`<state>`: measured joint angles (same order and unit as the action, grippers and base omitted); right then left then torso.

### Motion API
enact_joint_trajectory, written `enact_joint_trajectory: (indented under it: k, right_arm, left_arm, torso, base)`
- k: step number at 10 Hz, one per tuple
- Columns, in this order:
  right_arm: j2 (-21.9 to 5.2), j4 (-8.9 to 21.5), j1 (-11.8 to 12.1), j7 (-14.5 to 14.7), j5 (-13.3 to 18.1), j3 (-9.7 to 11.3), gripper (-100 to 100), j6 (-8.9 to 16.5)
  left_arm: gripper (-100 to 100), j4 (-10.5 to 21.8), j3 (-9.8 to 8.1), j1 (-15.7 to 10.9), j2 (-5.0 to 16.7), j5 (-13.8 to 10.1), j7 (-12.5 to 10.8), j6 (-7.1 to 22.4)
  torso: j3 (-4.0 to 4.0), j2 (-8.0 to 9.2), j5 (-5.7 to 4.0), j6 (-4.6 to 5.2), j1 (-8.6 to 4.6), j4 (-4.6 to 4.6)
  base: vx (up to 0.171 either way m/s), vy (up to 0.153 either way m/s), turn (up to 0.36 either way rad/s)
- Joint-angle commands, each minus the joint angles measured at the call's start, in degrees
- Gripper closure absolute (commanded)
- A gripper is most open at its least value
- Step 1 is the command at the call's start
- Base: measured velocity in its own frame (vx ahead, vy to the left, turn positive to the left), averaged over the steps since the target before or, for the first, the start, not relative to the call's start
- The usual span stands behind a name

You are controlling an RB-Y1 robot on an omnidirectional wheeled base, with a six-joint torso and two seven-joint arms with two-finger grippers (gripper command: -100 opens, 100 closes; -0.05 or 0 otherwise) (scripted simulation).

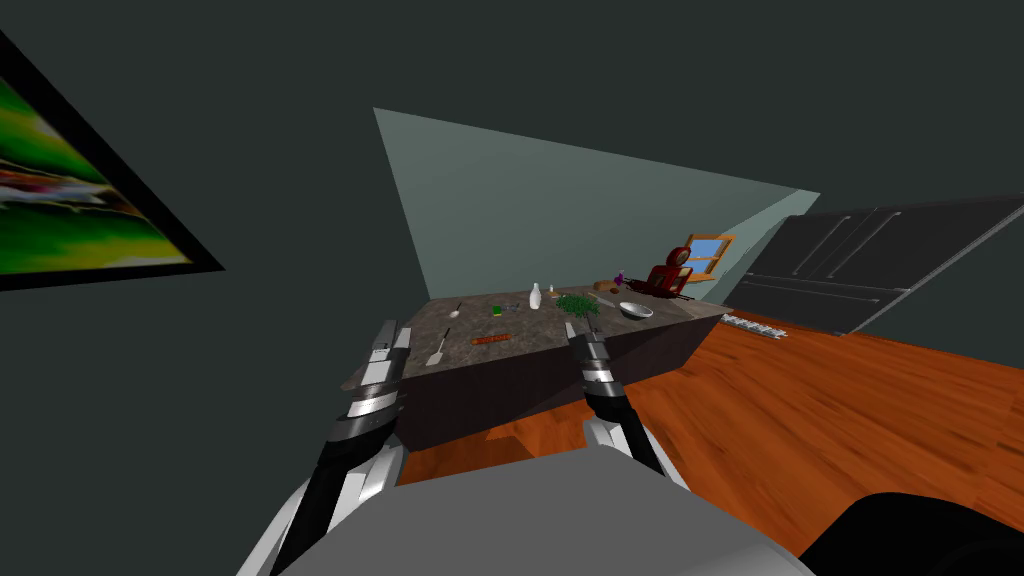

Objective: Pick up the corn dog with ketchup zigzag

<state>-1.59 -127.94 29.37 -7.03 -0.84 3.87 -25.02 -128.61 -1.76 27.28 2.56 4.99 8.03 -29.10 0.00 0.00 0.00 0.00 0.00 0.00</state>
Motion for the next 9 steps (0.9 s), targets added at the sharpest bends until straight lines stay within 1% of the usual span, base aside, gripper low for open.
enact_joint_trajectory:
  k: [1, 4, 5, 6, 7, 8, 9]
  right_arm:
    - [0.0, 0.0, 0.0, 0.0, 0.0, 0.0, 0, 0.0]
    - [0.0, 0.0, 0.0, 0.0, 0.0, 0.0, 0, 0.0]
    - [0.0, 0.0, 0.0, 0.0, 0.0, 0.0, 0, 0.0]
    - [0.0, 0.0, 0.0, 0.0, 0.0, 0.0, 0, 0.0]
    - [0.0, 0.0, 0.0, 0.0, 0.0, 0.0, 0, 0.0]
    - [0.0, 0.0, 0.0, 0.0, 0.0, 0.0, 0, 0.0]
    - [0.0, 0.0, 0.0, 0.0, 0.0, 0.0, 0, 0.0]
  left_arm:
    - [-100, -0.1, 0.00, -0.4, 1.9, -1.1, -0.7, 2.1]
    - [-100, -0.2, 0.00, -1.4, 5.1, -3.6, -2.4, 6.7]
    - [-100, -0.2, 0.00, -1.4, 5.1, -3.6, -2.4, 7.1]
    - [-100, -0.3, 0.00, -1.8, 6.4, -4.7, -3.1, 9.3]
    - [-100, -0.3, -0.01, -2.4, 7.8, -5.9, -4.0, 10.9]
    - [-100, -0.3, -0.01, -2.4, 7.8, -5.9, -4.0, 11.8]
    - [-100, -0.3, -0.01, -2.9, 9.2, -7.3, -4.9, 13.8]
  torso:
    - [0.00, 0.00, 0.00, 0.00, 0.00, 0.00]
    - [0.02, 0.03, 0.01, 0.00, 0.04, 0.01]
    - [0.02, 0.03, 0.01, 0.01, 0.05, 0.01]
    - [0.01, 0.02, 0.01, 0.00, 0.04, 0.00]
    - [0.01, 0.01, 0.01, 0.00, 0.03, 0.00]
    - [0.01, 0.02, 0.01, 0.00, 0.03, 0.00]
    - [0.01, 0.01, 0.01, 0.00, 0.02, 0.00]
  base:
    - [-0.006, 0.004, -0.020]
    - [-0.010, 0.008, -0.026]
    - [-0.005, 0.007, -0.007]
    - [-0.004, 0.003, -0.016]
    - [-0.006, 0.004, -0.037]
    - [-0.005, 0.004, -0.013]
    - [-0.005, 0.000, -0.028]
